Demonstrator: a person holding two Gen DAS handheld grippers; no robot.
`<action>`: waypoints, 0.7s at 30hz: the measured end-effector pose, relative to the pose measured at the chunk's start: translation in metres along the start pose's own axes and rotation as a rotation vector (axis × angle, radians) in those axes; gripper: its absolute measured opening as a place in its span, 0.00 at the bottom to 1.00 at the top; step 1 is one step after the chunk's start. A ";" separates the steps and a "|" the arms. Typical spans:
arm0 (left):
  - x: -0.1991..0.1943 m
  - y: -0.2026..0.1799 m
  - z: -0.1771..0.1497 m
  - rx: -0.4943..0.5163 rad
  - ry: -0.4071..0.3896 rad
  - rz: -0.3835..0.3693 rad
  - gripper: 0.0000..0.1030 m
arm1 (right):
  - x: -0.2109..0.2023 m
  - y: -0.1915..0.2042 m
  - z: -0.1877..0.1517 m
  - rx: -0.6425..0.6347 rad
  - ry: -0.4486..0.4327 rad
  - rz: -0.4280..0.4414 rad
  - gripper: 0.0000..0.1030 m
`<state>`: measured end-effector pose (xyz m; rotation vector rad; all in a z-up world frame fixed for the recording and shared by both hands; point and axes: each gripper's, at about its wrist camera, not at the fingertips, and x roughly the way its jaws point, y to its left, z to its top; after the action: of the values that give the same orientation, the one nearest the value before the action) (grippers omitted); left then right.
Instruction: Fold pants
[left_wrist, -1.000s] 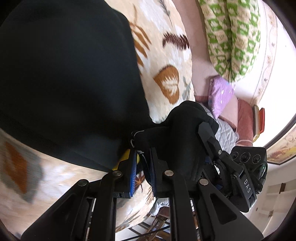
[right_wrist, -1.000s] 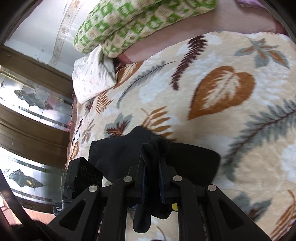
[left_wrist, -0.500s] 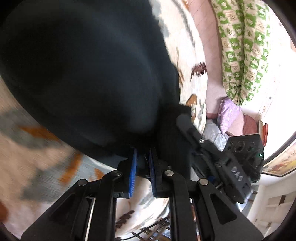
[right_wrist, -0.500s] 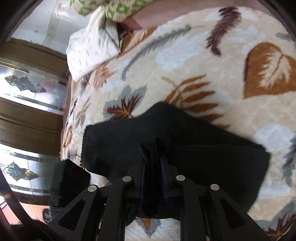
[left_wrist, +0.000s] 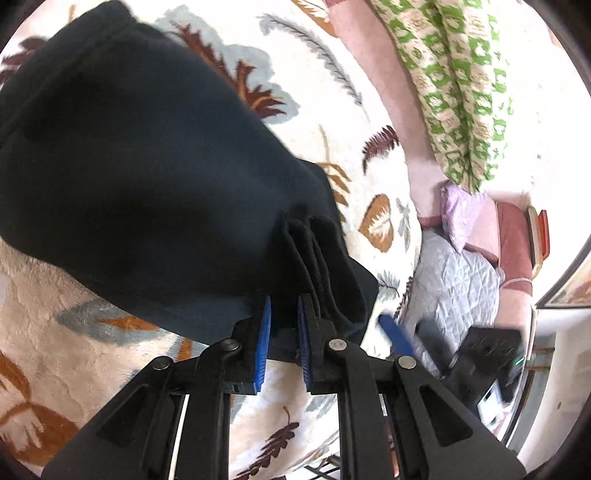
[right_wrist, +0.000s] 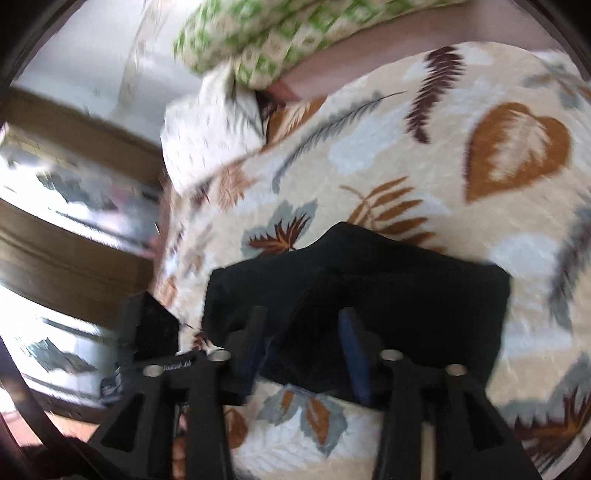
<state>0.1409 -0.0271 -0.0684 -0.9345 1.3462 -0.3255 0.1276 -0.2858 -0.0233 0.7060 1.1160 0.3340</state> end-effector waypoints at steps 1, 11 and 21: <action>-0.001 -0.006 0.001 0.033 0.013 0.002 0.11 | -0.008 -0.009 -0.010 0.039 -0.015 0.018 0.56; -0.032 -0.045 0.017 0.245 0.023 0.107 0.23 | 0.017 -0.092 -0.080 0.554 -0.095 0.343 0.59; 0.002 -0.080 0.016 0.366 0.184 0.171 0.38 | 0.027 -0.103 -0.107 0.821 -0.361 0.344 0.60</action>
<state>0.1800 -0.0717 -0.0127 -0.4907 1.4619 -0.5158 0.0323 -0.3088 -0.1378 1.6264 0.7565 0.0118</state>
